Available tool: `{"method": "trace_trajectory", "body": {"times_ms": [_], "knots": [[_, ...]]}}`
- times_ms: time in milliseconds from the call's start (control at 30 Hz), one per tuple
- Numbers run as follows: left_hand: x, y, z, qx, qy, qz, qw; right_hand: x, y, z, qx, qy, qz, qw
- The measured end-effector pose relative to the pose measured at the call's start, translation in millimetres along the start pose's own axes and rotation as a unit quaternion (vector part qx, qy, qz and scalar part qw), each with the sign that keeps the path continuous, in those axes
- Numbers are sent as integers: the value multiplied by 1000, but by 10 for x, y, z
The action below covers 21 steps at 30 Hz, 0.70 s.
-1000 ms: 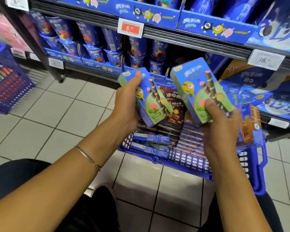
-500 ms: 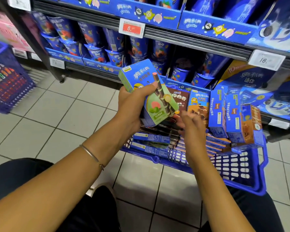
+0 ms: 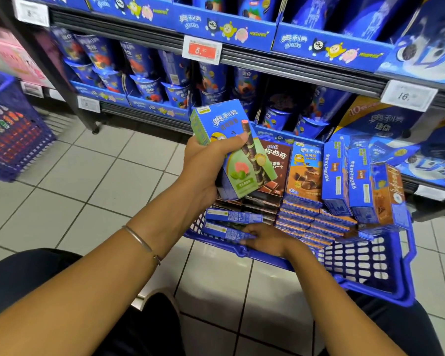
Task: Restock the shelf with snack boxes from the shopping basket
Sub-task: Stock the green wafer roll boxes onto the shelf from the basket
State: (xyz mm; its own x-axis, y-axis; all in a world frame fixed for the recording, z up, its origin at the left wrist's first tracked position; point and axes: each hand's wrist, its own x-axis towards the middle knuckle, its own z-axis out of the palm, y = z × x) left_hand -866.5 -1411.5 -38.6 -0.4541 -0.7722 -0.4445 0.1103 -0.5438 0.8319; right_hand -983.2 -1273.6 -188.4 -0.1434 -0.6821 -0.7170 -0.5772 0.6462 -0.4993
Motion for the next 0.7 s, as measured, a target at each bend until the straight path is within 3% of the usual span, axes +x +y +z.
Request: {"method": "trace_trajectory", "body": {"times_ms": [100,167,267,433,600,633,700], "knots": [[23,64,-42,-3,-8,-10,1000,-220,95,-88,88,73,-38,993],[37,122,-66,-12,-14,-21,1000,-405,96,-144,207,152,-60,964],[43,184,-70,-50,-30,-25,998,-601,12,-238,359,288,-71,885],[44,209,-65,-66,-49,-27,996,-836,-283,-473,498,404,-99,761],[45,143,-95,-37,-44,-30,998,-1086,-469,-865,637,398,-196,630],[45,122,-89,-29,-41,-27,998,-1117,-524,-914,643,384,-217,627],[34,92,-61,-13,-34,-25,999,-1134,-671,-946,616,369,-224,659]]}}
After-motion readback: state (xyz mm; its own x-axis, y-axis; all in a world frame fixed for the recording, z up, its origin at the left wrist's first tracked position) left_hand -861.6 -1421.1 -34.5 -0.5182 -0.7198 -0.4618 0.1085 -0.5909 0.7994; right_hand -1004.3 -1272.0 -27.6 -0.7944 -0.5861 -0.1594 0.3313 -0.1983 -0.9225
